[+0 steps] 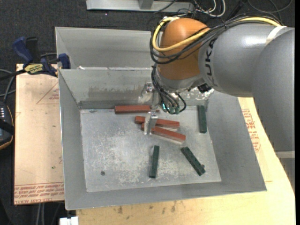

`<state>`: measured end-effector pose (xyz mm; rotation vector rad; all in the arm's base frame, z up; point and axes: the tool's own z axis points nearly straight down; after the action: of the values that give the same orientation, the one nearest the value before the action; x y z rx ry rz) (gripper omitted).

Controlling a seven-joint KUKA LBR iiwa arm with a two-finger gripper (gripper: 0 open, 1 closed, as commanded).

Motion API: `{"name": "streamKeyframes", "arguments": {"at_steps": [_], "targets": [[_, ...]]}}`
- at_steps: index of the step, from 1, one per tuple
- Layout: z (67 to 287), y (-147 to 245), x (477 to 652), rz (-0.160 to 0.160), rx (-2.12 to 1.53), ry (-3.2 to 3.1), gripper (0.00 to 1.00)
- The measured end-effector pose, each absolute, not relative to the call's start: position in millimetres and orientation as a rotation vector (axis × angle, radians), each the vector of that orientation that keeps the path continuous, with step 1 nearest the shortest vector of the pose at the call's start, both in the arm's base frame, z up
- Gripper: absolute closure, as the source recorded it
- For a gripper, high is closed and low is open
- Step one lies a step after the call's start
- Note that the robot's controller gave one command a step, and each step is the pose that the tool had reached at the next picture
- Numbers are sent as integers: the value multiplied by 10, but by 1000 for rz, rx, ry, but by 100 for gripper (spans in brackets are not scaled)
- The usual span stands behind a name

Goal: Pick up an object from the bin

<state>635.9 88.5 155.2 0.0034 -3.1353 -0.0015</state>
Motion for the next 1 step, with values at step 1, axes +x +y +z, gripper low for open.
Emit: {"name": "streamKeyframes", "arguments": {"at_steps": [1], "targets": [[1602, 882, 6376, -2, 1, -3143, 0]]}}
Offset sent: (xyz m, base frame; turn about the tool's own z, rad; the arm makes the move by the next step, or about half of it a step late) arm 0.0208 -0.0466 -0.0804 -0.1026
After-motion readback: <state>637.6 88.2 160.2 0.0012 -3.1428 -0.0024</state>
